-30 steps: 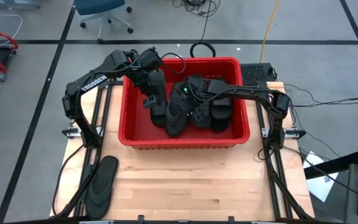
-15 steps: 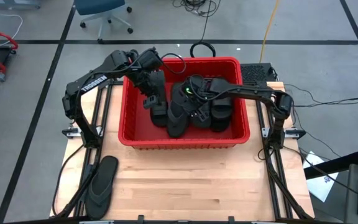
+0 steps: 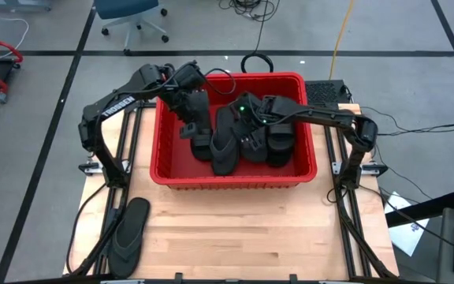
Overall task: Pick and place slides into bin
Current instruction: Put the black slipper into the red bin
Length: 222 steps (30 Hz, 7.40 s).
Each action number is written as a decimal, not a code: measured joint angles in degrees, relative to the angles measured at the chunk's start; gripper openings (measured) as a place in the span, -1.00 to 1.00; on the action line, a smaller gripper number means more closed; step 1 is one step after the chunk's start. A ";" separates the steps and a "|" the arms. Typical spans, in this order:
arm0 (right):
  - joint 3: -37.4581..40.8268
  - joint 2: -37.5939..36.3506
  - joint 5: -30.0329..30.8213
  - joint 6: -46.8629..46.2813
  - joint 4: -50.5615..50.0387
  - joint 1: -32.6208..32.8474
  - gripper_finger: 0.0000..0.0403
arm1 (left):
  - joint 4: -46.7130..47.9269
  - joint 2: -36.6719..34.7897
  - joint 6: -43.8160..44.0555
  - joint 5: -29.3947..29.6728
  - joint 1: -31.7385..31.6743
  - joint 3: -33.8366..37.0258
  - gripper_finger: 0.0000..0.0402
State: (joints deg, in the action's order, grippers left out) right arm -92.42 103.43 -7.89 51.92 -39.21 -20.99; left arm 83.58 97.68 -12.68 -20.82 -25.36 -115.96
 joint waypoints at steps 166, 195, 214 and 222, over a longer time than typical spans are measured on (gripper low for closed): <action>31.21 -29.17 -31.04 -69.15 61.19 -0.39 -0.83 | -23.94 -25.21 9.86 5.24 4.70 29.51 -1.00; 31.21 -29.17 -28.32 -68.80 61.19 -0.39 -0.83 | -24.40 -0.30 21.55 -4.63 -7.55 31.96 -1.00; 31.21 -29.17 -28.38 -66.16 61.20 -0.44 -0.83 | -38.29 -0.28 33.16 -4.20 -7.71 43.84 -1.00; 31.21 -29.17 -28.38 -65.81 61.19 -0.44 -0.83 | -45.13 -0.27 36.41 -6.87 -7.17 45.29 -1.00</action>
State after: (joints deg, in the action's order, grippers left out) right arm -61.21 74.26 -36.27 -13.89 21.98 -21.43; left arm 38.46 97.41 23.73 -27.69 -32.53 -70.67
